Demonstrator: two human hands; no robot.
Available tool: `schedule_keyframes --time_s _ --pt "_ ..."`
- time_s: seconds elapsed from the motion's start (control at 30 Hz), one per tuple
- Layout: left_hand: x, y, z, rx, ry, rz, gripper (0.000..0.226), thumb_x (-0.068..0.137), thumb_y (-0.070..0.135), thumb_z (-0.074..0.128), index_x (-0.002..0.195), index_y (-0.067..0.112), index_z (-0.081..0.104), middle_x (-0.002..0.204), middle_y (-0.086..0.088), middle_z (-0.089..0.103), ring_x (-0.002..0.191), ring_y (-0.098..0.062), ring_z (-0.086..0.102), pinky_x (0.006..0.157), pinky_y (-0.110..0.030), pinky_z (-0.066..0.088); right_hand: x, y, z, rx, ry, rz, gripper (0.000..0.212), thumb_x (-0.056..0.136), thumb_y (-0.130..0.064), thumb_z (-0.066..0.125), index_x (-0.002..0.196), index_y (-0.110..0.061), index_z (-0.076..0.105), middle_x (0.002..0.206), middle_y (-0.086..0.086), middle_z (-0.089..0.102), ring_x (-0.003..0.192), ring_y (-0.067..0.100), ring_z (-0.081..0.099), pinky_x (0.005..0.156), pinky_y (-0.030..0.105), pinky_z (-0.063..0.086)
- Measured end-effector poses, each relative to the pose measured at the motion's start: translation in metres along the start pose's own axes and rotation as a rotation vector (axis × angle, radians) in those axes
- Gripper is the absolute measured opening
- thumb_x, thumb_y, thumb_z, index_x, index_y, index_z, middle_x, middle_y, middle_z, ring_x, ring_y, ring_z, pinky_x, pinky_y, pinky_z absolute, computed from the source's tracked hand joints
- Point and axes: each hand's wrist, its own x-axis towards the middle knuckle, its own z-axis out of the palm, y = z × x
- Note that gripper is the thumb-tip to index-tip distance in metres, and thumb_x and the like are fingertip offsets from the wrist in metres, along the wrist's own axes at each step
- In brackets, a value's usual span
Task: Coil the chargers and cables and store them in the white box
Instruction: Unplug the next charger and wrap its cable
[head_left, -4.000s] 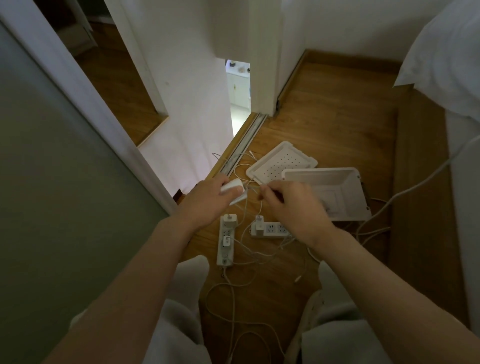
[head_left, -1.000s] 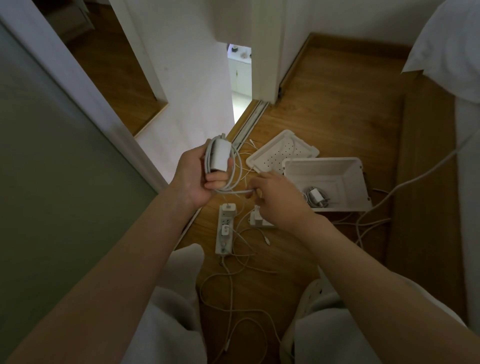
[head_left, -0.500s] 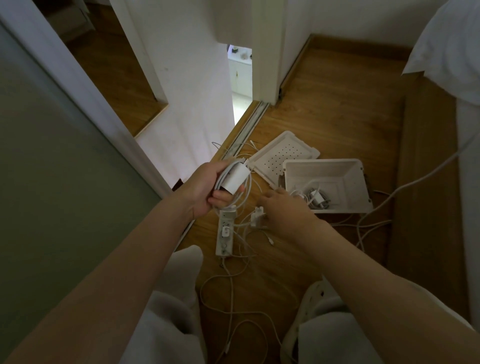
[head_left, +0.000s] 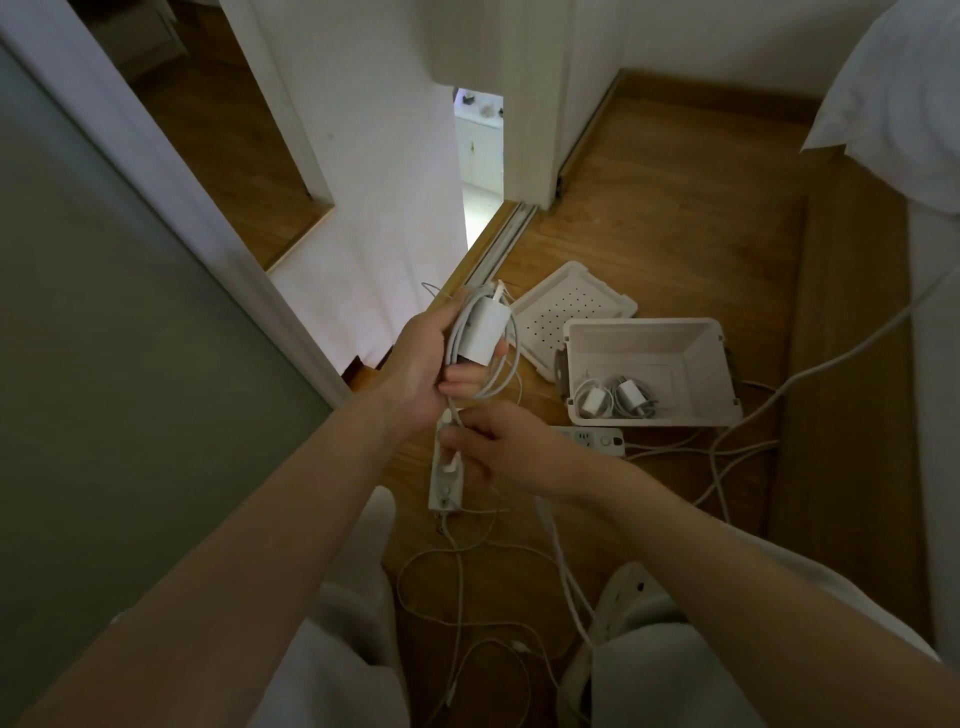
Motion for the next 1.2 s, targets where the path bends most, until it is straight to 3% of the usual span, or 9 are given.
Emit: schedule_keyframes --time_s 0.17,0.4,0.5,0.57,0.67,0.9,1.0,1.1,1.2 --pt "-0.011 0.012 -0.011 0.343 -0.181 -0.085 0.039 0.093 0.041 0.037 0.102 0.007 0.056 0.065 -0.007 0.058 0.033 -0.005 0.030 0.034 -0.017 0.016 -0.002 0.027 -0.037 -0.239 0.019 0.038 0.026 0.093 -0.033 0.050 0.072 -0.019 0.058 0.065 -0.004 0.052 0.059 0.011 0.047 0.062 0.028 0.041" --pt "-0.015 0.011 -0.015 0.828 -0.316 -0.145 0.033 0.097 0.038 0.031 0.094 0.013 0.052 0.055 0.004 0.055 0.037 -0.009 0.030 0.036 -0.019 0.020 -0.008 0.042 -0.061 -0.793 0.126 0.079 0.030 0.093 -0.042 0.046 0.099 -0.019 0.065 0.088 -0.001 0.064 0.082 0.015 0.058 0.082 0.031 0.047" --pt "-0.013 0.011 -0.022 1.029 -0.188 -0.110 0.033 0.094 0.040 0.041 0.099 0.009 0.053 0.075 -0.002 0.059 0.050 -0.011 0.051 0.044 -0.019 0.032 -0.012 0.042 -0.070 -0.923 0.249 0.079 0.030 0.095 -0.042 0.043 0.105 -0.020 0.060 0.095 0.003 0.058 0.092 0.018 0.051 0.080 0.026 0.038" --pt "-0.008 0.008 -0.035 1.217 -0.080 -0.109 0.029 0.095 0.036 0.045 0.099 0.008 0.053 0.089 -0.005 0.057 0.069 -0.012 0.059 0.056 -0.022 0.045 -0.013 0.047 -0.075 -0.898 0.310 0.122 0.028 0.095 -0.040 0.044 0.105 -0.021 0.061 0.098 0.004 0.059 0.094 0.019 0.053 0.079 0.029 0.044" --pt "-0.004 0.006 -0.060 1.408 0.052 -0.080 0.029 0.094 0.040 0.046 0.097 0.013 0.053 0.097 -0.010 0.061 0.085 -0.025 0.063 0.073 -0.035 0.053 -0.020 0.049 -0.082 -0.699 0.385 0.151 0.025 0.095 -0.037 0.044 0.094 -0.021 0.064 0.085 0.000 0.063 0.075 0.016 0.058 0.068 0.032 0.051" --pt "0.002 -0.007 -0.064 1.623 0.236 0.165 0.024 0.097 0.044 0.039 0.100 0.020 0.038 0.081 0.000 0.056 0.066 -0.014 0.056 0.054 -0.024 0.042 -0.032 0.020 -0.062 -0.417 0.489 -0.076 0.023 0.097 -0.031 0.042 0.087 -0.026 0.062 0.061 -0.009 0.055 0.052 0.011 0.053 0.048 0.023 0.040" --pt "0.011 -0.014 -0.058 1.580 0.380 0.263 0.021 0.098 0.040 0.036 0.101 0.019 0.034 0.080 -0.001 0.054 0.064 -0.013 0.054 0.053 -0.025 0.042 -0.035 0.011 -0.051 -0.420 0.457 -0.156 0.023 0.096 -0.029 0.044 0.094 -0.023 0.065 0.064 -0.015 0.052 0.054 0.000 0.047 0.054 0.011 0.032" --pt "0.016 -0.017 -0.046 1.409 0.514 0.287 0.020 0.100 0.037 0.033 0.102 0.017 0.033 0.085 -0.005 0.056 0.066 -0.014 0.056 0.054 -0.025 0.044 -0.035 0.008 -0.033 -0.554 0.326 -0.262 0.027 0.097 -0.028 0.042 0.098 -0.017 0.066 0.079 -0.008 0.062 0.072 0.004 0.050 0.079 0.014 0.035" --pt "0.020 -0.022 -0.035 1.255 0.573 0.304 0.019 0.099 0.035 0.035 0.103 0.016 0.031 0.090 -0.005 0.053 0.069 -0.014 0.054 0.054 -0.028 0.047 -0.028 0.011 -0.018 -0.637 0.277 -0.340 0.031 0.097 -0.027 0.038 0.100 -0.014 0.066 0.084 0.001 0.068 0.075 0.014 0.053 0.076 0.019 0.032"
